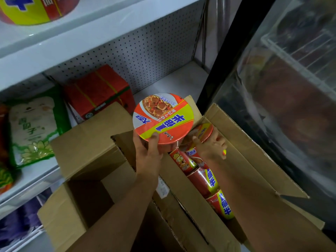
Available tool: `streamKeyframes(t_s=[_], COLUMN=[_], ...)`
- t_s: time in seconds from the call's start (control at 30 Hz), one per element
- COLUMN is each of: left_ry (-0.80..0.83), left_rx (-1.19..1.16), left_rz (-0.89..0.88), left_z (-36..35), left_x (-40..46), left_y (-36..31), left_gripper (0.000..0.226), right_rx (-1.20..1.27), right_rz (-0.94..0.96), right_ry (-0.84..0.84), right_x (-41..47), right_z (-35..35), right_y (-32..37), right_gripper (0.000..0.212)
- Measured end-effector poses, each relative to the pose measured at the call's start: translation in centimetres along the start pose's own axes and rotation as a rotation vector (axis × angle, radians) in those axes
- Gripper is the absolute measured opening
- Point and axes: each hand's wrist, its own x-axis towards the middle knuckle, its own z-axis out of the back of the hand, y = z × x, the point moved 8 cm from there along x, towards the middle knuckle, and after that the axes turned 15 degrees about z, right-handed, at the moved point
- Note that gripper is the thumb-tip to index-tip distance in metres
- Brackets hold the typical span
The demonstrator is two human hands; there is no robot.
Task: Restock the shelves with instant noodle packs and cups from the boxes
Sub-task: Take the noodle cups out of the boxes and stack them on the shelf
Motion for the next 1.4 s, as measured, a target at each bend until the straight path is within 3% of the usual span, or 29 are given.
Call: streamKeyframes(t_s=[0.13,0.27,0.47,0.93,1.4], left_ry=[0.006,-0.003,-0.015,-0.033,-0.098], left_rx=[0.069,0.113,0.121,0.001,-0.14], left_rz=[-0.028,-0.047,-0.056,-0.011,-0.005], left_z=[0.1,0.1,-0.1,-0.9,-1.3], left_x=[0.0,0.2,0.6,0.0,-7.1], left_y=[0.4,0.7,1.0,0.6,-2.6], left_gripper=[0.058,0.059,0.055,0.048,0.047], right_rx=[0.078,0.181,0.184,0.412,0.486], right_rz=[0.055,-0.069,-0.084,-0.079,-0.006], right_ry=[0.017,0.029,0.045,-0.015,0.007], right_x=[-1.6,-2.5,-1.9,-3.8,-8.0], right_z=[-0.2,-0.5,-0.4,1.2,10.0], right_y=[-1.0,-3.2,-2.6,-4.2,-2.1], right_gripper=[0.093,0.093,0.089,0.078,0.063])
